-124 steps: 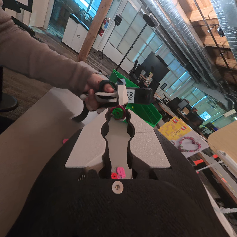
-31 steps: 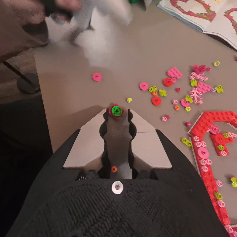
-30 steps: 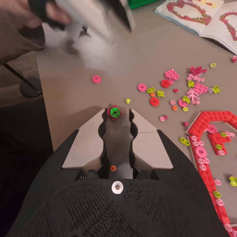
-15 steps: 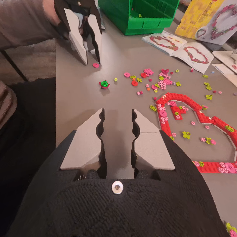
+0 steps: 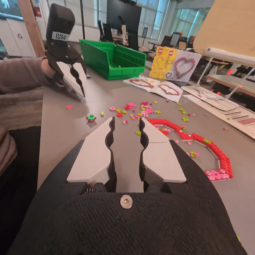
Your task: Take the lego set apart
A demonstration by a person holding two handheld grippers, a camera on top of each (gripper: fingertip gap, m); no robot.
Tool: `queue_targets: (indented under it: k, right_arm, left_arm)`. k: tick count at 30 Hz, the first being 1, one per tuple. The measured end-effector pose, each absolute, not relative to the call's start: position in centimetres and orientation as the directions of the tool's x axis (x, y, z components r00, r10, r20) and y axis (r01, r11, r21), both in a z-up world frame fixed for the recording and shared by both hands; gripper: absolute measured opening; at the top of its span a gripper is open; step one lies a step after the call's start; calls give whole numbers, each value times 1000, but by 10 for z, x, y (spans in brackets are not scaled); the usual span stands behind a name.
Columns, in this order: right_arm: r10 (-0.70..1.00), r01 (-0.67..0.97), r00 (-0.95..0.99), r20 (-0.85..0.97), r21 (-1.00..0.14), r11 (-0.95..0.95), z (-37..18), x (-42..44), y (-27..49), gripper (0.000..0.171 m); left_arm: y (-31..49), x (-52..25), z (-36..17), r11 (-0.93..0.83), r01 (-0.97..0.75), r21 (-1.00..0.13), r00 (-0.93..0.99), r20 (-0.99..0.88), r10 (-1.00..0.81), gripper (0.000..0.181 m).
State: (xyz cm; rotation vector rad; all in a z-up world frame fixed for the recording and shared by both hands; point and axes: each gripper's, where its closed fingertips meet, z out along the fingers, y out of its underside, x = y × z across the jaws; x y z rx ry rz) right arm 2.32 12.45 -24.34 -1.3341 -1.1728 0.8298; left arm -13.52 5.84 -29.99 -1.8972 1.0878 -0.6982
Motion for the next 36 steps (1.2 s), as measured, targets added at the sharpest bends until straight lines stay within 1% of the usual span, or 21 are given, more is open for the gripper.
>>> queue_targets:
  k: [1,3,5,6,8,9,10,12,14,15,17,20,28,33,36]
  right_arm:
    - [951,147,269,154,-982,117,-240,25,126,34]
    - [945,111,292,145,-987,117,-235,29,129,33]
    - [937,81,315,149,-988,130,-231,32,133,33]
    - [931,70,330,156,-988,141,-229,33,135,33]
    - [923,58,348,165,-986,155,-226,35,137,33]
    - [922,54,350,166,-986,157,-226,35,138,33]
    - [923,52,349,164,-986,156,-226,35,138,32]
    - [926,50,343,156,-988,148,-226,34,139,32]
    - [928,43,340,151,-989,145,-225,34,140,32]
    - [928,40,341,150,-989,145,-225,35,140,32]
    - [927,36,343,151,-988,147,-224,35,140,31]
    - [925,36,345,157,-987,154,-224,35,140,30]
    - [926,46,341,164,-986,157,-225,34,138,29]
    - [926,46,340,162,-987,156,-225,34,139,29]
    - [927,41,340,160,-987,155,-225,34,138,28]
  left_arm:
    - [64,-141,-284,-270,-375,-887,502,51,-863,0]
    - [78,-160,-248,-235,-288,-928,571,31,-821,0]
    - [81,-173,-229,-249,-260,-933,577,57,-815,0]
    - [79,-173,-227,-268,-255,-929,558,85,-826,0]
    - [60,-158,-232,-332,-261,-906,449,190,-873,0]
    - [47,-148,-238,-361,-272,-892,389,241,-889,4]
    - [34,-138,-245,-376,-298,-878,342,269,-900,17]
    - [12,-127,-271,-366,-414,-833,292,260,-921,33]
    - [-2,-123,-298,-332,-533,-779,268,217,-939,40]
    - [-8,-120,-306,-311,-555,-771,246,205,-947,41]
    - [-14,-113,-310,-296,-547,-783,217,209,-953,40]
    - [-14,-110,-316,-302,-547,-781,222,213,-951,35]
    - [-7,-107,-326,-219,-609,-762,222,101,-970,13]
    - [-6,-104,-326,-175,-615,-768,214,51,-975,13]
    - [0,-106,-324,-115,-624,-773,227,-38,-973,13]
